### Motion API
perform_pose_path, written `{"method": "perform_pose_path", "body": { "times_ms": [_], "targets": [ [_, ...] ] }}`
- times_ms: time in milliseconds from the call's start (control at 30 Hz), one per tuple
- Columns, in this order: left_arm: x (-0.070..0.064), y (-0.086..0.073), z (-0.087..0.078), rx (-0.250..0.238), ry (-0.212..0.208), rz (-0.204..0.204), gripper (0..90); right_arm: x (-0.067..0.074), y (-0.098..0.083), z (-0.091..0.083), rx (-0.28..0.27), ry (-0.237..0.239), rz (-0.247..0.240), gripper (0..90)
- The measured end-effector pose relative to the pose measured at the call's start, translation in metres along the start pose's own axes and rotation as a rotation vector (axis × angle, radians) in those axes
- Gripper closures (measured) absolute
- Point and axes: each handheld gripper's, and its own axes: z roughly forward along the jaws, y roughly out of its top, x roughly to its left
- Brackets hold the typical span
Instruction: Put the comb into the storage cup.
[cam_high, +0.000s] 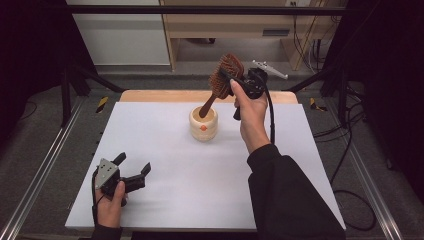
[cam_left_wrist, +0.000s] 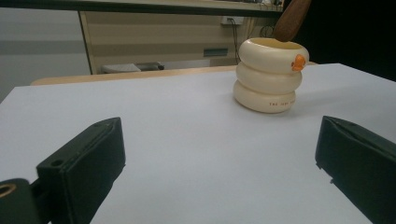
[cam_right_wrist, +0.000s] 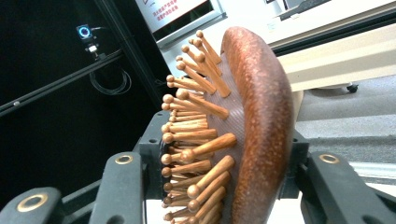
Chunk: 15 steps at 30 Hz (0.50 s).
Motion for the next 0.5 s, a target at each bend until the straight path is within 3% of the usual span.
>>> {"method": "perform_pose_path", "body": {
  "times_ms": [500],
  "targets": [
    [0.0001,-0.0001,0.0001,0.001,-0.001,0.0,1.5,-0.0038,-0.0019,0.0028,0.017,-0.015,-0.01,50.3]
  ]
}}
